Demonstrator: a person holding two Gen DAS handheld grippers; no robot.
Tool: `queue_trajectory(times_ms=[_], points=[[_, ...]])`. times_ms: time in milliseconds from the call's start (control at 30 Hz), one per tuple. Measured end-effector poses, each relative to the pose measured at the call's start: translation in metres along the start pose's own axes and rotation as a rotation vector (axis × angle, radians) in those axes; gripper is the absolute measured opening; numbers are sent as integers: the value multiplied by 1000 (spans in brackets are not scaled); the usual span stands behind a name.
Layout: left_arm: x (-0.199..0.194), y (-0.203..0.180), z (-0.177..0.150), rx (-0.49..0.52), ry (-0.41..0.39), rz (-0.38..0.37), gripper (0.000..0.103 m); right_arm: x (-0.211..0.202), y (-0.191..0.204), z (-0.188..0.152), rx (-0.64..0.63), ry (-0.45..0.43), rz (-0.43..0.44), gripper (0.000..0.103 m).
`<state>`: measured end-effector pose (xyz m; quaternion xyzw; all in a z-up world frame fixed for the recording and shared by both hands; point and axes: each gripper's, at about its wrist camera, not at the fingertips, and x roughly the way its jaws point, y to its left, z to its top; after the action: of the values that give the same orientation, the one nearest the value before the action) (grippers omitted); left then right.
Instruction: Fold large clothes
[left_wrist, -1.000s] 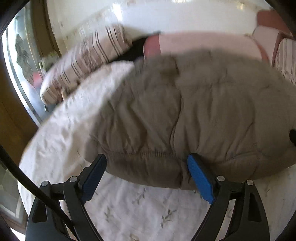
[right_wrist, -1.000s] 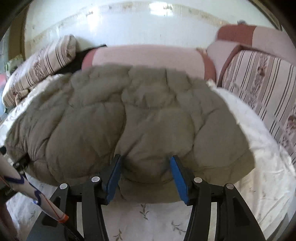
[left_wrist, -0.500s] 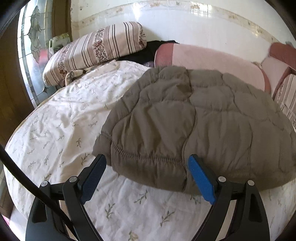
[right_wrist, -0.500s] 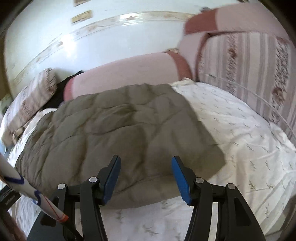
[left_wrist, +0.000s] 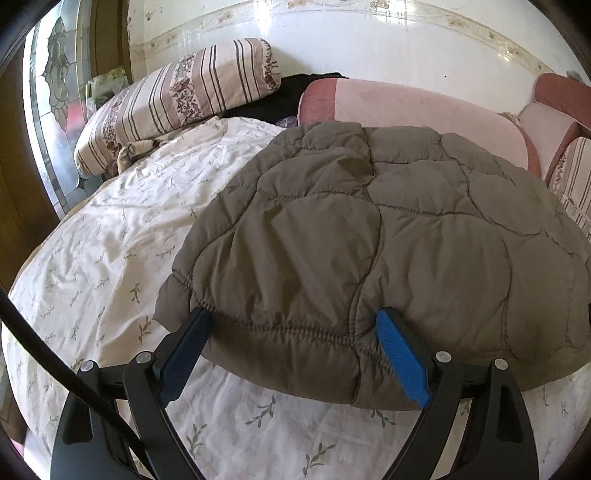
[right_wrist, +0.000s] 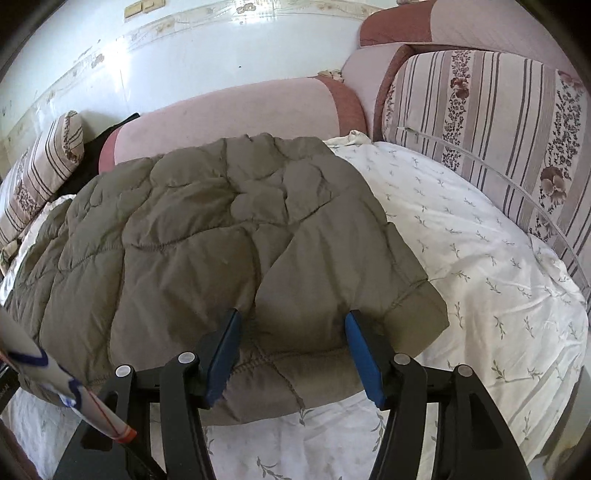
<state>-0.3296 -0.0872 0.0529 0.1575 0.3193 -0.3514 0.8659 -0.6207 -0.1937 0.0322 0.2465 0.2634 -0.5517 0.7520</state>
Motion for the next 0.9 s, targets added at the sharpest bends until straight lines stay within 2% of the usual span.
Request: queue_trajectory(times_ms=[200,367,700,900], points=[[-14,3,6,-14,-81,-4,91,-29,7,1,-42,-133,26,64],[-5,-1,7,-13,-47,-16,91,-29,18,0,-78,-120,55,64],[-2,-8,3,16,-51,5,91,-18,51,-9,-129,-77,98,64],[-1,-8,2,19,-47,0,91,-11,70,-14,-166,-60,95,64]])
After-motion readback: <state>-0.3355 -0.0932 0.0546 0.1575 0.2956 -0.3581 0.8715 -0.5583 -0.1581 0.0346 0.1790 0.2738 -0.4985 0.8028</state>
